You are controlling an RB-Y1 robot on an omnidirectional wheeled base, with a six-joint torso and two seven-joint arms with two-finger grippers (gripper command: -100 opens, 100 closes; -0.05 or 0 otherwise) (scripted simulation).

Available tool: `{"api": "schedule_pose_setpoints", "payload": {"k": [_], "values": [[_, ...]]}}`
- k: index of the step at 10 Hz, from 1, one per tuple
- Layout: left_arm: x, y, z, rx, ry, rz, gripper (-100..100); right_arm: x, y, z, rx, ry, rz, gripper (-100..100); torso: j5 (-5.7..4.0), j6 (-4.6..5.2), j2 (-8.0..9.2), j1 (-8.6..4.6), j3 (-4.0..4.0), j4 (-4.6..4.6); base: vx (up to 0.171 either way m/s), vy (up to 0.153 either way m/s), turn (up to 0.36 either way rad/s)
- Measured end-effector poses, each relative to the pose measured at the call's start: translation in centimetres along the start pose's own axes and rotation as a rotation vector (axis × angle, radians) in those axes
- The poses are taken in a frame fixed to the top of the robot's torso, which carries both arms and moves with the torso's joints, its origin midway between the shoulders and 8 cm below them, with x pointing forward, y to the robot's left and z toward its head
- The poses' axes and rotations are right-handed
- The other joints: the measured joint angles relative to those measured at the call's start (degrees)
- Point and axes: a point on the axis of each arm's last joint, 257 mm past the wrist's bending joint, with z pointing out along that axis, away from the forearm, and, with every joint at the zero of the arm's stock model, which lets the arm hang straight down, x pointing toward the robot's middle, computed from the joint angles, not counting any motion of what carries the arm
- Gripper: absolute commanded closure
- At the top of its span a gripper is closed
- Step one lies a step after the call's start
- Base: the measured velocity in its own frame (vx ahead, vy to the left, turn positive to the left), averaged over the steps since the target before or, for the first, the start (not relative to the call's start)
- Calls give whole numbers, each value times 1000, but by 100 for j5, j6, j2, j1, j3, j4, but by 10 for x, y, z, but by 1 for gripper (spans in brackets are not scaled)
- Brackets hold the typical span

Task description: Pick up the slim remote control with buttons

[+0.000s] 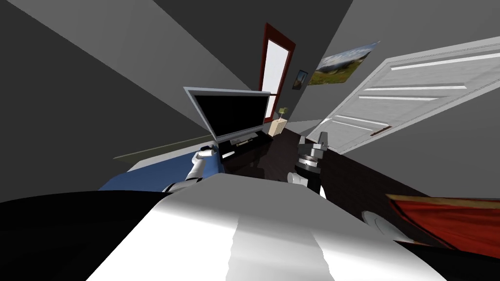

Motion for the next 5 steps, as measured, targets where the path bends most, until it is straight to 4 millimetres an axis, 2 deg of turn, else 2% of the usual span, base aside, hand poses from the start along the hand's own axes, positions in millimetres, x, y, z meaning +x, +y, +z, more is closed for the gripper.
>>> {"api": "schedule_pose_setpoints", "payload": {"k": [5], "values": [[-43, -10, 10, -57, -111, 23, -100, 0, 0, 0, 0, 0, 0, 0, 2, 0, -3, 9, -2, -1, 1, -44, -121]]}}
